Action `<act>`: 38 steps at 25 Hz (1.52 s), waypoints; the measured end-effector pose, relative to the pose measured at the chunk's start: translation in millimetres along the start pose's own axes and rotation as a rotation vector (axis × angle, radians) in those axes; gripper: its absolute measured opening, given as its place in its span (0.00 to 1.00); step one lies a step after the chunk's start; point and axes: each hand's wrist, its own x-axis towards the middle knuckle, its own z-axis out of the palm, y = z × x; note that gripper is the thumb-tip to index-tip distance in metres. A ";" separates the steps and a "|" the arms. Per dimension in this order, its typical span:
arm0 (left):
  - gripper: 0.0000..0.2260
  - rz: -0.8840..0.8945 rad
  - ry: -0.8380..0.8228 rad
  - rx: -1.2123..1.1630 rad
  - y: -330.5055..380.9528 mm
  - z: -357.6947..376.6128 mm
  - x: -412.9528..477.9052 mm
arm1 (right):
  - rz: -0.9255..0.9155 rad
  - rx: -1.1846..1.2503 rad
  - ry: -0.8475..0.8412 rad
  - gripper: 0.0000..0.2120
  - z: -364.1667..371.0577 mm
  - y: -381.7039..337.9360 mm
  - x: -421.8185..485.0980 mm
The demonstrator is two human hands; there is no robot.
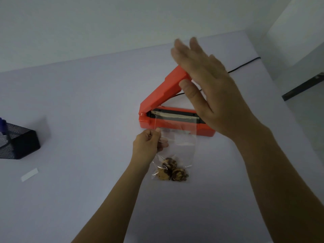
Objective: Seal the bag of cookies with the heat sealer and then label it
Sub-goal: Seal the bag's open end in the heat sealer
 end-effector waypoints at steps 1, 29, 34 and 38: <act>0.14 0.001 0.001 0.001 0.1 0.4 -0.2 | -0.006 -0.005 -0.015 0.21 1.3 2.9 -2.3; 0.13 0.067 0.001 0.011 -1.0 -0.3 6.4 | 0.493 -0.477 -0.307 0.30 50.1 61.7 -70.1; 0.14 0.075 0.006 0.010 -0.9 -1.1 7.9 | 0.461 -0.431 -0.346 0.32 63.9 71.4 -72.6; 0.15 0.066 -0.001 0.011 -1.2 -1.9 10.1 | 0.455 -0.375 -0.330 0.33 69.9 77.9 -73.9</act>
